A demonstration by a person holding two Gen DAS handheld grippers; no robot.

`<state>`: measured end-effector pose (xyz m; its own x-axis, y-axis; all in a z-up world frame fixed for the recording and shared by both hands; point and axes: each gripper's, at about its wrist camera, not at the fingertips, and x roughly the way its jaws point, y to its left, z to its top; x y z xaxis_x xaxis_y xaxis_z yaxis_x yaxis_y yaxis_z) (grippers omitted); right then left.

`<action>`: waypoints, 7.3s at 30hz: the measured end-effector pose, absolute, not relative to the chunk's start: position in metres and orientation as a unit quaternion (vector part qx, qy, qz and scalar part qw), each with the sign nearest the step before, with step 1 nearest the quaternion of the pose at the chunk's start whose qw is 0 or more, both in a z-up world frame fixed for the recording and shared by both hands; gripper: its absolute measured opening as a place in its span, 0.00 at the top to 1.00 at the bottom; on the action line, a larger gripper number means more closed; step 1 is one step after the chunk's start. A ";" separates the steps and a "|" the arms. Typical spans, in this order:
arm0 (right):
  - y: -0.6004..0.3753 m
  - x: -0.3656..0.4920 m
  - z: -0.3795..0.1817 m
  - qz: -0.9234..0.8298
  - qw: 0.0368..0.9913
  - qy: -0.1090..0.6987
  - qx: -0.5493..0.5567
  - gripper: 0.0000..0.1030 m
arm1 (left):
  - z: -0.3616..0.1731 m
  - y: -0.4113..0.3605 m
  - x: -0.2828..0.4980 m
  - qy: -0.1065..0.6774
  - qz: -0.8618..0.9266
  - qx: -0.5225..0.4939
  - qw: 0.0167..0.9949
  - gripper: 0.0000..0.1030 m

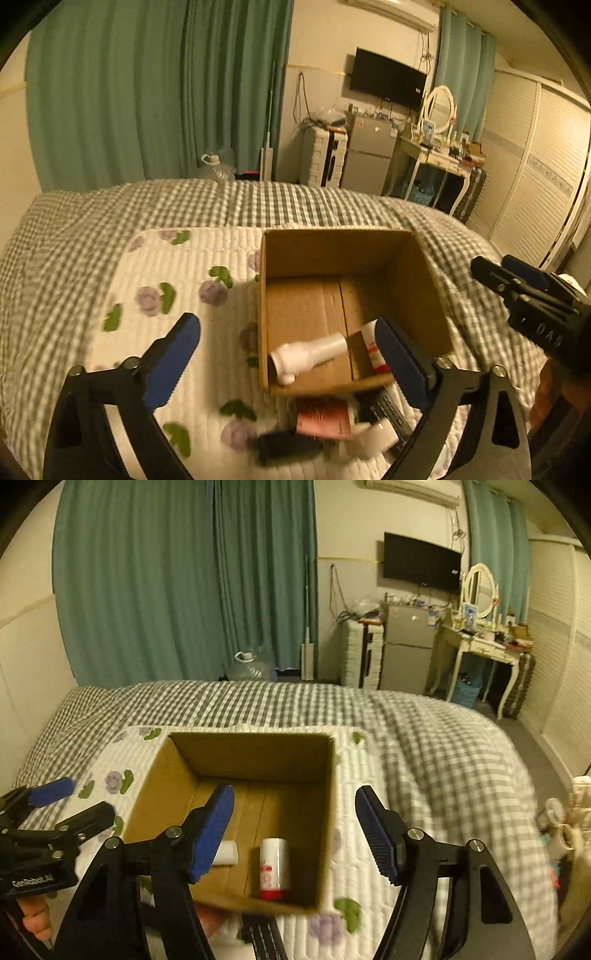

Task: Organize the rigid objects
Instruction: 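Carry the hair dryer and bottle over the box and open both tools, then grasp the light blue earbud case with the right tool while the left grasps the black power bank, then lower the power bank and earbud case into the box and open both tools, then grasp the white charger with the right tool while the left grasps the pink card case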

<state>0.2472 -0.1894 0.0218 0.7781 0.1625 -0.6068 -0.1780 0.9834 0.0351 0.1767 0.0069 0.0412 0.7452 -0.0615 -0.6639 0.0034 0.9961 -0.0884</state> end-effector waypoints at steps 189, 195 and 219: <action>-0.139 0.179 -0.139 0.149 0.846 0.511 -0.030 0.49 | -0.108 0.038 0.096 0.478 -0.014 -0.040 0.877 0.01; -0.131 0.169 -0.132 0.153 0.854 0.496 -0.049 0.49 | -0.106 0.034 0.092 0.474 -0.014 -0.038 0.880 0.01; -0.204 0.215 -0.118 0.073 0.877 0.475 0.008 0.49 | -0.138 -0.032 0.195 0.524 -0.044 -0.043 0.850 0.05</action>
<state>0.2151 -0.2043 -0.1181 0.5389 0.1359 -0.8313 -0.1208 0.9892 0.0833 0.1948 -0.0324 -0.1381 0.4480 -0.1196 -0.8860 0.0296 0.9925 -0.1190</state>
